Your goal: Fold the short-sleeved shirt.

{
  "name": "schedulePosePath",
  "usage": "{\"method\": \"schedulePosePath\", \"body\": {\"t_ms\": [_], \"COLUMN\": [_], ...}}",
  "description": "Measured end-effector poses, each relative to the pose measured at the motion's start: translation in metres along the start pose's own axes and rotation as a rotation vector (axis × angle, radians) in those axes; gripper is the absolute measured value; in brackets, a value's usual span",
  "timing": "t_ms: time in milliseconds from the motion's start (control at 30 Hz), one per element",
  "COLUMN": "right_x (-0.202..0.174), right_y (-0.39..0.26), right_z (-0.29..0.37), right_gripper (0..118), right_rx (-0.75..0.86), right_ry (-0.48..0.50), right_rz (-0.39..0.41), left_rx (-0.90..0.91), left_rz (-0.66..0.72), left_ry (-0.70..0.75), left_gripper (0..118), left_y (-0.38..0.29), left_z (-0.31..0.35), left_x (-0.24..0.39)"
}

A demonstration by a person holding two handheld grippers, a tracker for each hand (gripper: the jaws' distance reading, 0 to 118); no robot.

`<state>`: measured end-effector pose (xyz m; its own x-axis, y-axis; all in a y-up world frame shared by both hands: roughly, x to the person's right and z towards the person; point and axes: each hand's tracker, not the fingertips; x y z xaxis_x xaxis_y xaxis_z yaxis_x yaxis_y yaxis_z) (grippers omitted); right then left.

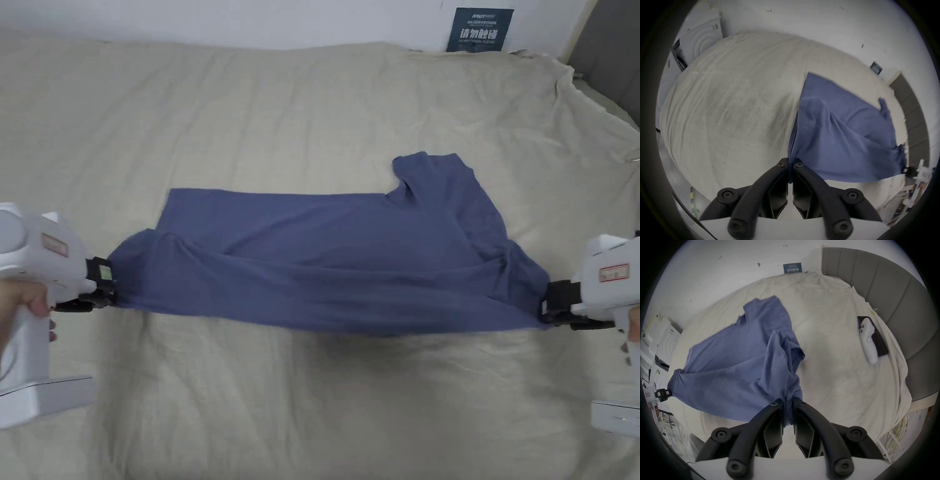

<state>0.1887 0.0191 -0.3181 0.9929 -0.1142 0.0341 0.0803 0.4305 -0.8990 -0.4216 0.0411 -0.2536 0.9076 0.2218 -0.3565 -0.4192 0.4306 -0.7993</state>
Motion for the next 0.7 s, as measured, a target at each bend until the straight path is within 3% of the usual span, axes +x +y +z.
{"method": "schedulePosePath", "body": {"t_ms": [200,500,533,567,600,700], "right_x": [0.021,0.029,0.026,0.027,0.027,0.025], "right_y": [-0.05,-0.145,-0.149,-0.151,-0.152,-0.145], "right_z": [0.041,-0.008,-0.008,-0.009,-0.008,0.004], "right_gripper": [10,10,12,20,25,39], "right_rx": [0.016,-0.077,-0.084,-0.085,-0.064,-0.052], "right_ry": [0.089,-0.002,0.0,0.004,0.009,-0.01], "right_rz": [-0.028,-0.025,-0.033,-0.038,-0.038,-0.019], "left_rx": [0.025,-0.106,-0.106,-0.1,-0.085,-0.051], "left_rz": [0.021,0.064,0.066,0.072,0.079,0.011], "left_ry": [-0.025,0.061,0.062,0.061,0.066,0.162], "left_gripper": [0,1,6,19,45,70], "left_y": [-0.053,-0.142,-0.145,-0.147,-0.147,-0.138], "left_z": [0.032,-0.015,-0.017,-0.016,-0.015,-0.006], "left_x": [-0.037,-0.067,-0.066,-0.065,-0.063,-0.058]}}
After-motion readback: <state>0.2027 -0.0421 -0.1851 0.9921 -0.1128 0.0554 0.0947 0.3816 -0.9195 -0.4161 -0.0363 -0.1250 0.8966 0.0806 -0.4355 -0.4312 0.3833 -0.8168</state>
